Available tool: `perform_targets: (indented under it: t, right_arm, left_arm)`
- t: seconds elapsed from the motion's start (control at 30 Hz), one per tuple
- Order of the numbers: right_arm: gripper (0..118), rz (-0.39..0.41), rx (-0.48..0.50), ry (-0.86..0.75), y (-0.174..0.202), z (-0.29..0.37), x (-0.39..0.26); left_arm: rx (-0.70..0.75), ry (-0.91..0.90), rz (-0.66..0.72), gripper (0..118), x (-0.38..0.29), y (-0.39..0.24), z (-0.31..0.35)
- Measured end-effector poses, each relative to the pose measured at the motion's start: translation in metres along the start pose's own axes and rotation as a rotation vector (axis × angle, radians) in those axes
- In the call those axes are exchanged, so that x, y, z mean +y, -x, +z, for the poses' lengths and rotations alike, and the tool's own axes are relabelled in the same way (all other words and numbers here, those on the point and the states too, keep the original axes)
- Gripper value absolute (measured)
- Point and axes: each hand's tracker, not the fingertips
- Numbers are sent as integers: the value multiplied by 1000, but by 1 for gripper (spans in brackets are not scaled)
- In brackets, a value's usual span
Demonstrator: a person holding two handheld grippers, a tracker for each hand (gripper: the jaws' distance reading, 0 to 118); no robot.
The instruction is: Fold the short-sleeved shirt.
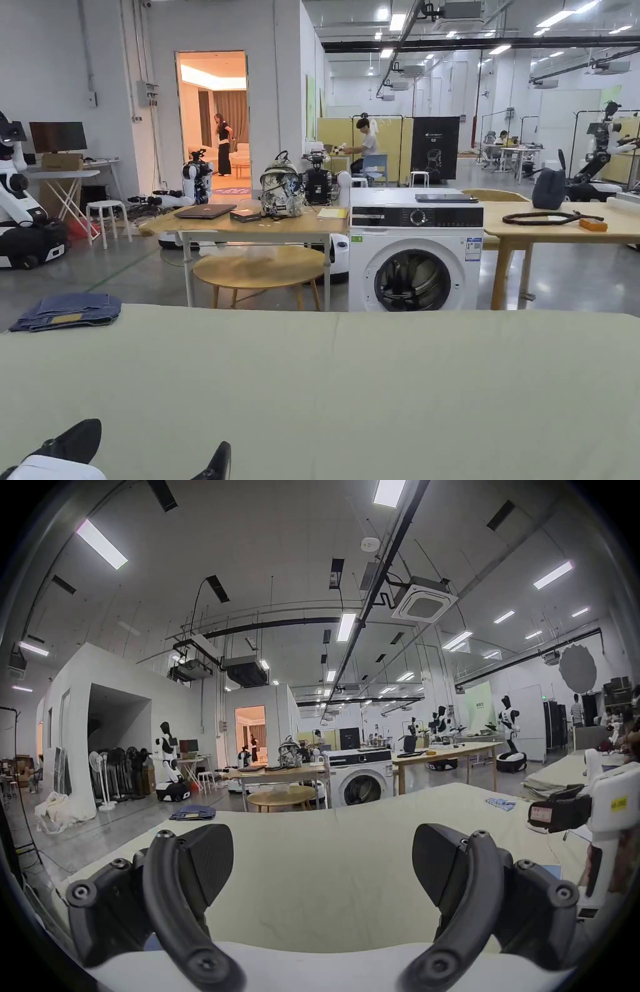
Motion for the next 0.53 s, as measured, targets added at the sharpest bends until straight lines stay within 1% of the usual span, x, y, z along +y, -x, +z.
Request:
perform_targets:
  t: [0.07, 0.13, 0.2, 0.33, 0.4, 0.47, 0.53]
  right_arm:
    - [105, -31, -4, 34, 2, -3, -1]
    - [105, -103, 14, 81, 0, -6, -3]
    - [105, -149, 35, 91, 0, -8, -3]
    - [104, -141, 38, 88, -3, -16, -6]
    - [104, -125, 37, 78, -2, -18, -5]
    - [104, -98, 24, 72, 1, -18, -4]
    - [104, -36, 24, 27, 4, -15, -6]
  left_arm:
    - [-3, 2, 2, 105, -1, 0, -1]
    - [-12, 9, 19, 105, 0, 0, -1]
    - [-20, 10, 35, 105, -1, 1, -1]
    - [-16, 16, 30, 105, -3, 1, -2]
    - [-17, 22, 28, 105, -5, 1, -3]
    - [-17, 29, 36, 105, -7, 1, -5]
    - [-19, 37, 41, 105, -9, 2, -8]
